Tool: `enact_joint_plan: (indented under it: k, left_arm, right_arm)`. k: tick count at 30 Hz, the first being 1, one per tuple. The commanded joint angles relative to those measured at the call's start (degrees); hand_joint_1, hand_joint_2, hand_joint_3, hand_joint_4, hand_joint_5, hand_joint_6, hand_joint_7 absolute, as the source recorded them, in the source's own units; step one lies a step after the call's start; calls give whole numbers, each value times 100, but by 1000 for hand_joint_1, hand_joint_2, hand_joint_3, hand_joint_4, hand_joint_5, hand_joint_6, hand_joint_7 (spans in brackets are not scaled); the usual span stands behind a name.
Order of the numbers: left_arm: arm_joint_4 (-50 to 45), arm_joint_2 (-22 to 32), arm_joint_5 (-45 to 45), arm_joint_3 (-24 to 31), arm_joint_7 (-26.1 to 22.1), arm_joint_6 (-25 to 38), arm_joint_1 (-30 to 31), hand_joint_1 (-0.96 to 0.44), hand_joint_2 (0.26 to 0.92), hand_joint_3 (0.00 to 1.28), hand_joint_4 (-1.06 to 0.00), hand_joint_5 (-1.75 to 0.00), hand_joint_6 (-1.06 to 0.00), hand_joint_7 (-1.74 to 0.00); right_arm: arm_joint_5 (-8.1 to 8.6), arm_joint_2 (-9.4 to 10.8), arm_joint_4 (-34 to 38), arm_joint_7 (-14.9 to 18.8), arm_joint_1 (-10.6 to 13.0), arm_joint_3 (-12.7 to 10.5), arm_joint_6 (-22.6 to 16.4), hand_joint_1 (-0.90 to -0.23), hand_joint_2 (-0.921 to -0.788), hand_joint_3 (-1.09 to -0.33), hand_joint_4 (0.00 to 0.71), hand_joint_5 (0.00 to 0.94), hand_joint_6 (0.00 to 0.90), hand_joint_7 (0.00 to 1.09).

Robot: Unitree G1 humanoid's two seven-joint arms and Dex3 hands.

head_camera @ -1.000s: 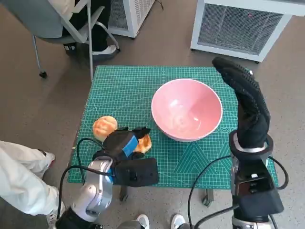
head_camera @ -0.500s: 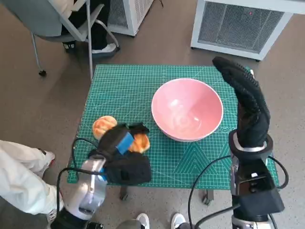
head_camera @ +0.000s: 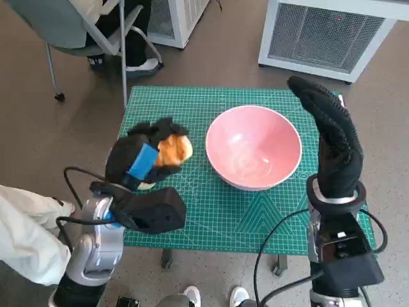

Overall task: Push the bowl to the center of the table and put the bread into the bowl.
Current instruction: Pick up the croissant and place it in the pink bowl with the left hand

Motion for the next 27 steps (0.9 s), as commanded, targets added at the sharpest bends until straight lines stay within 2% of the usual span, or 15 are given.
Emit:
enact_joint_plan:
  k: [1,6,11,15,20,27]
  left_arm:
    - [-438,-196,29,90,394,-400,-603,3,881,5,-891,-1002,-743,-984]
    - [-45,-321,-142,-64,643,-1028,-1073,3,868,5,-902,-1028,-797,-887]
    - [713,-351,-207,-280,750,-1702,-1613,2,865,11,-884,-1079,-826,-821]
    - [1341,-420,-187,-457,725,-1985,-2016,2,879,15,-856,-1092,-777,-893]
    - [2082,-588,-71,-740,686,-2108,-2438,1,913,33,-777,-1129,-654,-1074]
    - [3190,-866,120,-1144,943,-2455,-2870,1,920,72,-710,-1164,-595,-1175]
  right_arm:
    - [24,-8,-22,45,155,-3,44,-413,-921,-561,417,2,5,935]
    - [51,-29,-50,49,148,-28,62,-406,-921,-557,418,2,8,930]
    - [-14,-14,-145,7,173,-44,98,-395,-921,-555,419,3,15,920]
    - [-87,0,-209,-35,203,-62,122,-388,-921,-555,420,3,21,911]
    - [-151,8,-256,-74,239,-90,116,-387,-921,-551,421,4,30,897]
    - [-186,-1,-274,-111,282,-137,91,-384,-921,-546,422,4,39,881]
